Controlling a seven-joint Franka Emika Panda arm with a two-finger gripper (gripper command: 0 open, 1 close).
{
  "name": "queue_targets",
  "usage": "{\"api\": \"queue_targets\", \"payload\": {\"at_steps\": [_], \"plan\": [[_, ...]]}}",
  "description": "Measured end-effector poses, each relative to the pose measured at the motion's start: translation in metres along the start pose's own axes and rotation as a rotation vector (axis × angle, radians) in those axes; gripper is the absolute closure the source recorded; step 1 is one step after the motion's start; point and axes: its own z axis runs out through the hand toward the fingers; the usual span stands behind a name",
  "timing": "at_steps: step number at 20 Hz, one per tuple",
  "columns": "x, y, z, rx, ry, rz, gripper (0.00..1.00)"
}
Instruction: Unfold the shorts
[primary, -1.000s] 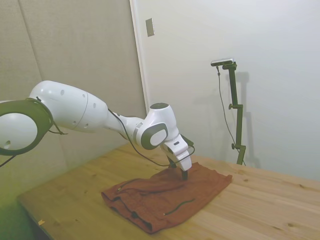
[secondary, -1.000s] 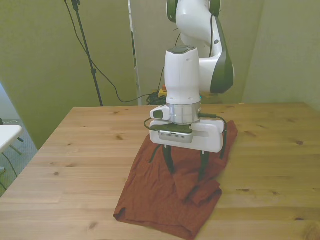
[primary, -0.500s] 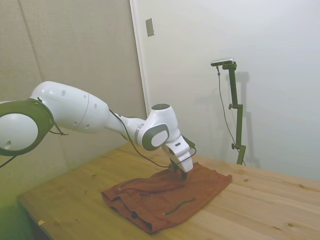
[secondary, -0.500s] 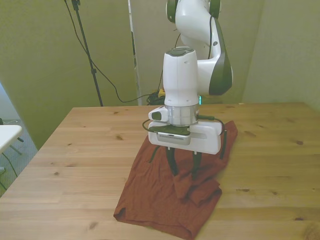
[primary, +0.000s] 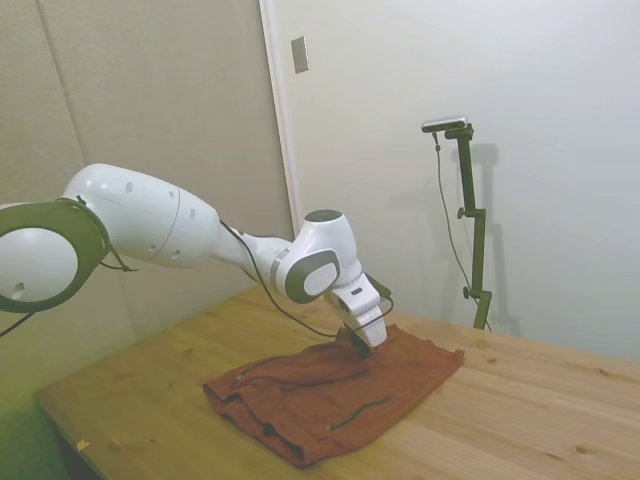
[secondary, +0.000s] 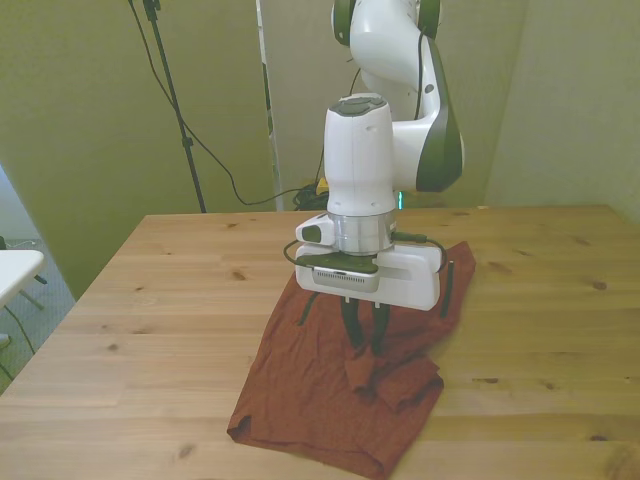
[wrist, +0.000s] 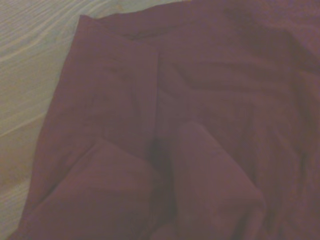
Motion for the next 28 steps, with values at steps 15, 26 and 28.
{"api": "queue_targets", "payload": {"at_steps": [15,26,28], "plan": [[-0.037,-0.031,-0.044,0.079,-0.003,-0.069,1.00],[-0.116,-0.108,-0.075,0.194,-0.002,-0.215,1.00],[-0.136,-0.123,-0.072,0.208,-0.012,-0.246,1.00]]}}
